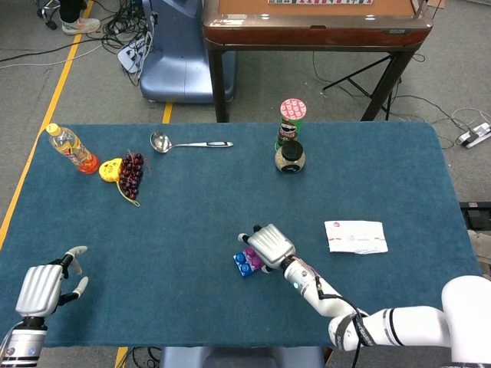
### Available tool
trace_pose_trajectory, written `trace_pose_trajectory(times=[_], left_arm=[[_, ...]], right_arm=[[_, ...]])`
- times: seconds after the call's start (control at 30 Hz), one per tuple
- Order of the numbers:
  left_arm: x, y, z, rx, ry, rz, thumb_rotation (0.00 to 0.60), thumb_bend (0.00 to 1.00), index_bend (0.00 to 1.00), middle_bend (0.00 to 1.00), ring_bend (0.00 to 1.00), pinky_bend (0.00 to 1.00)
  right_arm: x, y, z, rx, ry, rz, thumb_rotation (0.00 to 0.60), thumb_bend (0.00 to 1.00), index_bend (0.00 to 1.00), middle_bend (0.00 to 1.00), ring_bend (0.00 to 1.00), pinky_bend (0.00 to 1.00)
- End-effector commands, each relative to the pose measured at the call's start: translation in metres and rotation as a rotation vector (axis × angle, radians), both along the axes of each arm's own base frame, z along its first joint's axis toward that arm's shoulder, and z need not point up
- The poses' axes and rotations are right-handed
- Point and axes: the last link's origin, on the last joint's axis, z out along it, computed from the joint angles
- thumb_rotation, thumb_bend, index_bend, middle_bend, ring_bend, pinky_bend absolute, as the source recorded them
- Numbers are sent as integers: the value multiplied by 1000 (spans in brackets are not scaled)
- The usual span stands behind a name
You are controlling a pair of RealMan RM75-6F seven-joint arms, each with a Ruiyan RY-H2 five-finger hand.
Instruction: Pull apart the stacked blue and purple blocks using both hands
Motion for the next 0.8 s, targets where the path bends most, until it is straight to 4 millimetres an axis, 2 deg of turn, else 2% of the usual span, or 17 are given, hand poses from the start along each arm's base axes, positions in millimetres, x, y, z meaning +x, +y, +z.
trace_pose_trajectory(times=[0.03,0.33,0.8], left_arm=[[0,0,0,-1,0,-1,600,333,300,522,577,812],[2,-1,-1,-5,2,-4,600,333,300,522,578,812],[2,-1,-3,-8,-1,-5,600,333,300,522,578,812]], right_arm=[[0,0,-2,4,7,-2,600,0,262,1000,993,1000],[1,-1,-5,23,39,-12,600,0,267,1000,993,1000],[2,-1,-4,29,48,-21,600,21,396,1000,993,1000]])
